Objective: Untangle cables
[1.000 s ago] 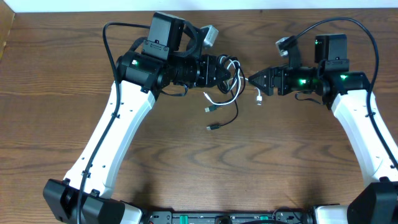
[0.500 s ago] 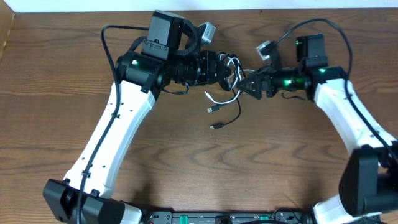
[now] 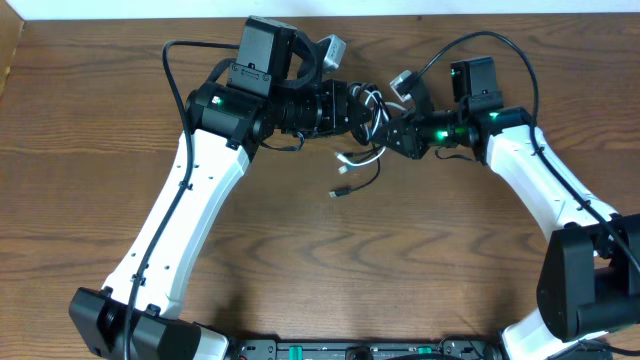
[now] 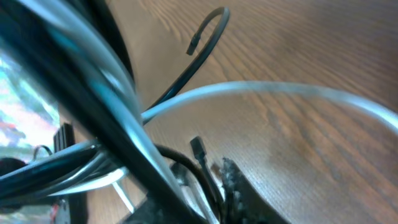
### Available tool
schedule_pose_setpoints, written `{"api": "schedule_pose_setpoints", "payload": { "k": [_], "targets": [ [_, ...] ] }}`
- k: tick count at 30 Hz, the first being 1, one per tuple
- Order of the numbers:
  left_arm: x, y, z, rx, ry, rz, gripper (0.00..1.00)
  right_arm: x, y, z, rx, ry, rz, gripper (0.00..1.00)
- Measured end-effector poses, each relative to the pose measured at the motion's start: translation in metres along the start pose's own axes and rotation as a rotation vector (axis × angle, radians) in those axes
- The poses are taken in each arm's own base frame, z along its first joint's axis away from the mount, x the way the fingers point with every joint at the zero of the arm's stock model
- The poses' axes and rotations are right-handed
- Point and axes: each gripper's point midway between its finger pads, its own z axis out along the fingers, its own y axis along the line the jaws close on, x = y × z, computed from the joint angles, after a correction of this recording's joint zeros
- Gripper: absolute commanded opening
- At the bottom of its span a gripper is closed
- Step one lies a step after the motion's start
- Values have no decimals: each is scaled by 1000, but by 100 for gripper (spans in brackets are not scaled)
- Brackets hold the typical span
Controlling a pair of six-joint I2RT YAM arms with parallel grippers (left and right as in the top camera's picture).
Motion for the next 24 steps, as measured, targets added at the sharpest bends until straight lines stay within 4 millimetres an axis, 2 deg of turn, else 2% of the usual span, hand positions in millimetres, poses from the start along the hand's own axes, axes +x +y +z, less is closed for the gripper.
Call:
{"api": "schedule_pose_setpoints", "payload": {
  "k": [3,9,14,16,19,24],
  "targets": [
    [0,3,0,-14,-3,-4,7,-1,-5,-6,3,-10,14,1],
    [8,24,-2,-124,11,-15,7,0,-19,-25,2,-38,111,1],
    [23,41,-4,-213,67,54,8,4,-28,-41,-7,-54,222,1],
    [30,45,-5,-231,95,98,17,5,-26,-44,-23,-53,255,1],
    [37,51,-7,-252,135,174,40,6,-26,-46,-32,-53,283,1],
    [39,62,-2,-272,175,245,49,8,-20,-56,-28,-52,334,1]
  ]
}}
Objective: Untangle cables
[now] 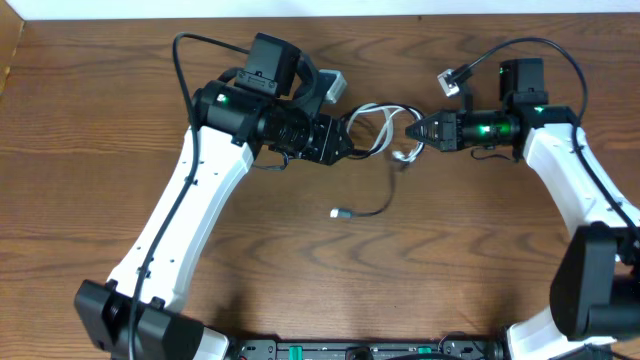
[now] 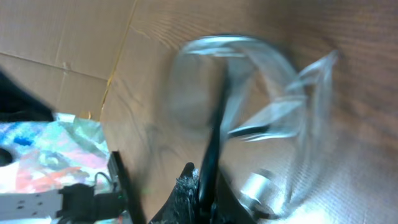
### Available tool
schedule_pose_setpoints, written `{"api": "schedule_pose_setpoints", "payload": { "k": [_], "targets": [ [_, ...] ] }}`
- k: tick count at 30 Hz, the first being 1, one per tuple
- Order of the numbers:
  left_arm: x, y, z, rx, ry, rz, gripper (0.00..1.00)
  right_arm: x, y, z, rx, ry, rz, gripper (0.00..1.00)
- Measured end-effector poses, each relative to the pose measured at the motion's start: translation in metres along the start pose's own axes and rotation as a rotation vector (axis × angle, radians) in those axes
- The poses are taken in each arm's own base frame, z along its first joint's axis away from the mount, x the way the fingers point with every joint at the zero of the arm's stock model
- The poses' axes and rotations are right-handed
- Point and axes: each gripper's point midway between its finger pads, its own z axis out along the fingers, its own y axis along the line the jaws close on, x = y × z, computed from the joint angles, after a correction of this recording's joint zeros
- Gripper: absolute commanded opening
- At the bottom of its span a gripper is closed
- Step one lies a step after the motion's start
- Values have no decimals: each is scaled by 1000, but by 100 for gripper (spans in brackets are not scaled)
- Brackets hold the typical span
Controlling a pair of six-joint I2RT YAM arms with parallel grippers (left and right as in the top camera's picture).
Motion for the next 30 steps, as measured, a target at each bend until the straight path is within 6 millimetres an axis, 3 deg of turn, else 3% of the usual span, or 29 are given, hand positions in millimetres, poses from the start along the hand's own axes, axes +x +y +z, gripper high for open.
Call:
{"api": "schedule_pose_setpoints", "payload": {
  "k": [10,13,20,25,30],
  "targets": [
    [4,23,33,-23,88,-9,50,8,49,-45,125,-46,-52,1],
    [5,29,43,-25,108,-21,55,11,58,-53,146,-53,-71,1],
    [-5,39,67,-6,103,-37,64,33,58,-56,169,13,-64,1],
    [-18,33,76,92,68,-35,65,49,58,-56,169,69,-81,1],
    [-25,24,84,214,61,-47,65,51,58,-56,167,80,-112,1]
  ]
}}
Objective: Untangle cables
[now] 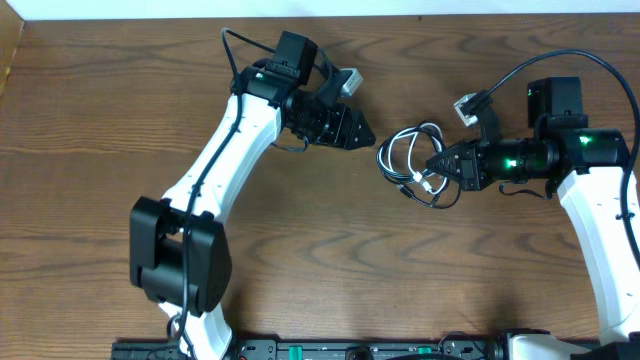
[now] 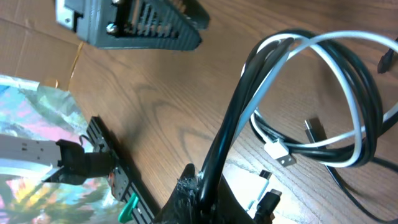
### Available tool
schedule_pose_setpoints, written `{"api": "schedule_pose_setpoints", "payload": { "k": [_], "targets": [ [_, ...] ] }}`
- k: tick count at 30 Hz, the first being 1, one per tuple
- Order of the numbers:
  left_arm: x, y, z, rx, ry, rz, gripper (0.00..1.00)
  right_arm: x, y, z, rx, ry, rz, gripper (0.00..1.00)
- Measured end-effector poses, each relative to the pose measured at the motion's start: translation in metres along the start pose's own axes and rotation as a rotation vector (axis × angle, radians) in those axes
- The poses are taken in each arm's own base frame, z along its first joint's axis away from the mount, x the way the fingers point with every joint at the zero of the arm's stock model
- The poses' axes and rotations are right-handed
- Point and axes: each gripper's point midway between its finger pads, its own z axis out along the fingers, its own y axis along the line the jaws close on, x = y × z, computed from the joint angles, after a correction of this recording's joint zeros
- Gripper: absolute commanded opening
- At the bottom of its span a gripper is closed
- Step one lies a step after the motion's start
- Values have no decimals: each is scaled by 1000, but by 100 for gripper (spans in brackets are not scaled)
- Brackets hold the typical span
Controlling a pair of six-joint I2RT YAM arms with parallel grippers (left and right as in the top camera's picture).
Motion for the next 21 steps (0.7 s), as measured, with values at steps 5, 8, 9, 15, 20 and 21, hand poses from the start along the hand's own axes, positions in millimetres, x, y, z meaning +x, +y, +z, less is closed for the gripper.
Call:
{"api": "schedule_pose_setpoints", "payload": {
  "k": [5,8,9,15,20,21],
  "targets": [
    [7,-6,21,169,56,-15,65,0,0,0,0,-1,-17,1],
    [12,-10,33,295,87,-15,64,0,0,0,0,-1,-20,1],
    [13,-11,37,337,95,-14,64,0,0,0,0,-1,-20,1],
    [17,-11,48,467,108,-13,46,0,0,0,0,-1,-21,1],
    [16,-10,51,484,103,0,20,0,0,0,-1,-1,-24,1],
    [16,-9,52,482,102,3,8,0,0,0,-1,-1,-24,1]
  ]
}}
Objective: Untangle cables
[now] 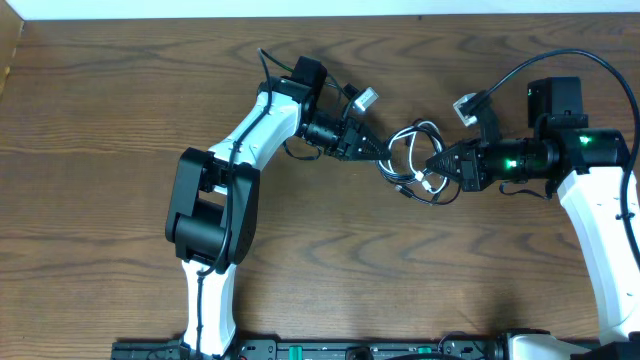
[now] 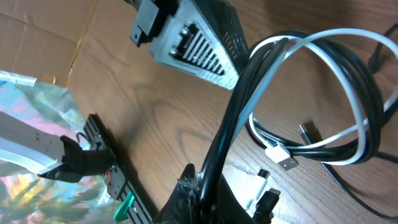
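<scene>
A tangle of black and white cables (image 1: 418, 128) with USB plugs lies in loops right of the table's centre. My right gripper (image 1: 432, 165) is shut on it from the right. In the right wrist view the black strands (image 2: 249, 93) run up from between its fingers (image 2: 208, 183), a white strand (image 2: 323, 40) arcs over them, and a white plug (image 2: 280, 155) lies on the wood. My left gripper (image 1: 378, 152) reaches in from the left, its tip at the bundle's left loop. Its grey ribbed finger (image 2: 193, 46) shows beside the black strands; how its jaws stand is not clear.
The brown wooden table (image 1: 120, 200) carries both arms. A black rail with a green clamp (image 2: 118, 190) runs along its front edge. Cardboard (image 2: 37, 43) lies beyond the table edge. The right arm's own camera cable (image 1: 540, 62) loops over its wrist.
My left gripper was up and left of the bundle, clear of it; now its tip is at the bundle's left loop. My right gripper and the cables have stayed put.
Both grippers were first bunched together on the tangle at the back centre. Then they stood apart with cables strung between them. After that only my right gripper held the bundle, right of centre, with the left free. Now the left is back at the bundle.
</scene>
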### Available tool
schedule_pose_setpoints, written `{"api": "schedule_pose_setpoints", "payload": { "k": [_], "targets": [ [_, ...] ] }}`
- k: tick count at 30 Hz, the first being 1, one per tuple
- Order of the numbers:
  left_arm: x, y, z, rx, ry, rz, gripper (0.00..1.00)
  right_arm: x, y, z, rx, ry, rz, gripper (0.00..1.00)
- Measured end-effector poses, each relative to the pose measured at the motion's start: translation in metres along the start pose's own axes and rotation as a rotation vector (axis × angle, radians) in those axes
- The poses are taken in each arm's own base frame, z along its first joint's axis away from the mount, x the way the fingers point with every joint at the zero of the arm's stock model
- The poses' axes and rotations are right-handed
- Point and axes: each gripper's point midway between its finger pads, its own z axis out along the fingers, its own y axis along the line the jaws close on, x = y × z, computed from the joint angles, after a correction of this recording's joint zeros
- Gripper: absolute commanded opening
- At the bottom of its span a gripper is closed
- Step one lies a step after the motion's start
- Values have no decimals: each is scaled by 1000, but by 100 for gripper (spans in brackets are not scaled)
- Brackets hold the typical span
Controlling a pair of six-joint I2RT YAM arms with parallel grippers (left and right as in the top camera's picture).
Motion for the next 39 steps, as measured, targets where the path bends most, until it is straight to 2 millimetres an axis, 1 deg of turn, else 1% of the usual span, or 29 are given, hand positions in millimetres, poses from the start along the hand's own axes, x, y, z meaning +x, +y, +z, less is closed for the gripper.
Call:
{"api": "schedule_pose_setpoints", "payload": {
  "k": [5,8,11,15,17,18,21,24,27,29,33,36,39],
  "targets": [
    [0,5,0,-27,3,18,7,1,2,1,-3,6,-2,1],
    [0,7,-1,-36,1,18,7,4,8,6,-15,24,-15,1],
    [-1,11,-5,-53,-6,14,7,8,14,16,-13,62,-23,1],
    [-4,17,-17,-121,-20,25,7,14,8,36,17,123,9,1],
    [-6,12,-25,-177,-30,50,7,14,2,46,23,140,33,1],
    [-8,5,-31,-210,-39,73,7,13,-1,50,27,143,46,1],
    [-11,-22,-48,-297,-69,147,7,6,-12,62,35,132,89,1],
    [-14,-52,-61,-360,-104,229,7,-2,-19,73,26,116,119,1],
    [-13,-71,-67,-389,-122,279,8,0,-20,88,8,138,148,1],
    [-12,-73,-67,-402,-120,285,7,6,-19,97,-1,168,167,1],
    [-9,-68,-67,-418,-111,268,7,10,-19,108,-10,194,181,1],
    [-8,-68,-67,-419,-105,259,7,1,-20,110,-14,161,167,1],
    [-4,-67,-66,-422,-94,241,7,-14,-21,112,-15,105,152,1]
  ]
}}
